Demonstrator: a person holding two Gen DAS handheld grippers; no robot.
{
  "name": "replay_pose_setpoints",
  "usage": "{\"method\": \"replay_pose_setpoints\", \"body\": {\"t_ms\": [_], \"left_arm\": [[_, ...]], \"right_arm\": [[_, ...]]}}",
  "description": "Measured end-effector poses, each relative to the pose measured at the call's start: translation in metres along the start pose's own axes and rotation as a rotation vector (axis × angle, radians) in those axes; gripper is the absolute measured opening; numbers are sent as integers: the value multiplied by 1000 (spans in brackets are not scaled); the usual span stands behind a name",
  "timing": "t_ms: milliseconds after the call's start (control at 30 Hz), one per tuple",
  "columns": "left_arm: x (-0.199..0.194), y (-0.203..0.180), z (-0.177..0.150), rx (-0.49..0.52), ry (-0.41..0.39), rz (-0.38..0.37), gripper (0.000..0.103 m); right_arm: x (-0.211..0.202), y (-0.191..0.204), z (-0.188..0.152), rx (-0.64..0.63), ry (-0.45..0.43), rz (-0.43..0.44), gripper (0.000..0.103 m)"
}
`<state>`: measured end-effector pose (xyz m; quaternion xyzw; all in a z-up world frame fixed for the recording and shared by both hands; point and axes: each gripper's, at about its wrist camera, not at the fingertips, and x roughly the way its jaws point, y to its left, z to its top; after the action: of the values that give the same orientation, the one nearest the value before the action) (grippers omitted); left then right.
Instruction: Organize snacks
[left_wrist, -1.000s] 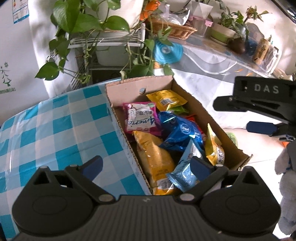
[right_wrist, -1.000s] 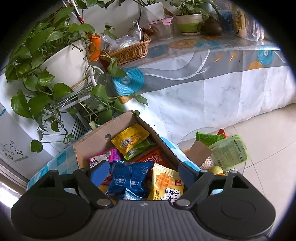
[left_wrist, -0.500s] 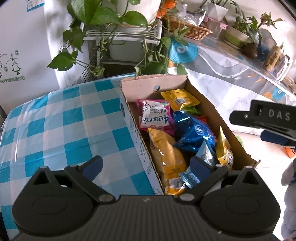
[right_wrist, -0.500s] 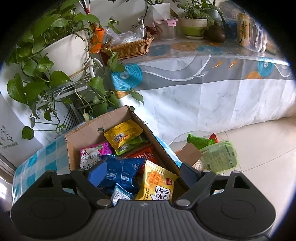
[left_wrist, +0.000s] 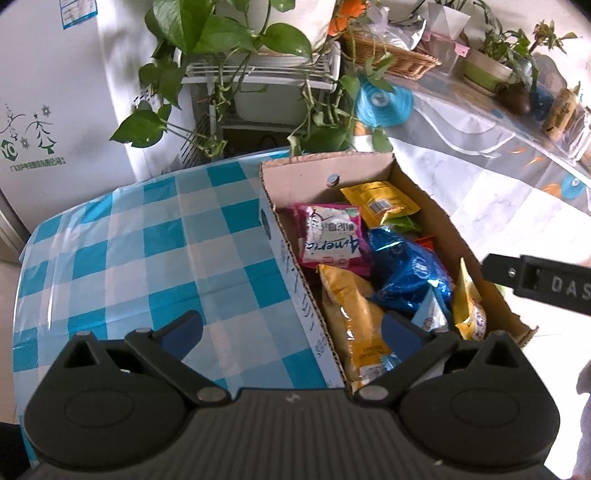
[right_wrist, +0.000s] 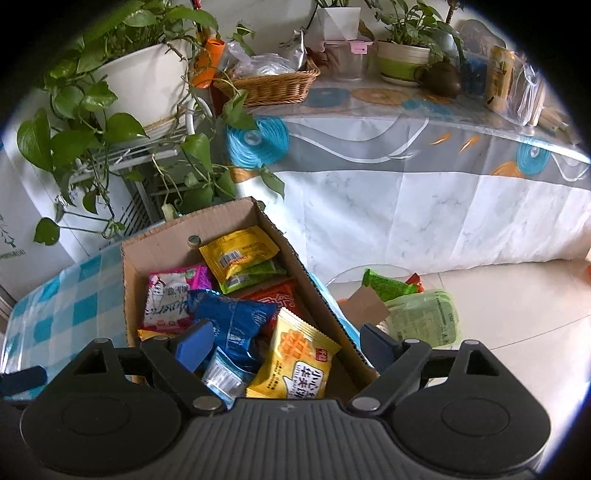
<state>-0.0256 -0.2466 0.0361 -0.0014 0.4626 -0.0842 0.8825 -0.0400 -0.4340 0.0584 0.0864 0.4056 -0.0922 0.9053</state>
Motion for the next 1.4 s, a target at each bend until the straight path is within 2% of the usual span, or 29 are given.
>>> {"method": "replay_pose_setpoints", "body": {"t_ms": [333,667,833,1400], "left_arm": [[4,-4,6,9,6,36,102],[4,-13,12,27,9,75,102],[3,-13,13,12,7,98,102],[2,-17,8,35,-7,158,102]], "right_arm": [[4,3,-2,-68,22,-24,91],[5,2,-2,-77,44,-18,91],[6,2,-2,-82,47,-21,96],[7,4,-3,-114,59,-21,96]]}}
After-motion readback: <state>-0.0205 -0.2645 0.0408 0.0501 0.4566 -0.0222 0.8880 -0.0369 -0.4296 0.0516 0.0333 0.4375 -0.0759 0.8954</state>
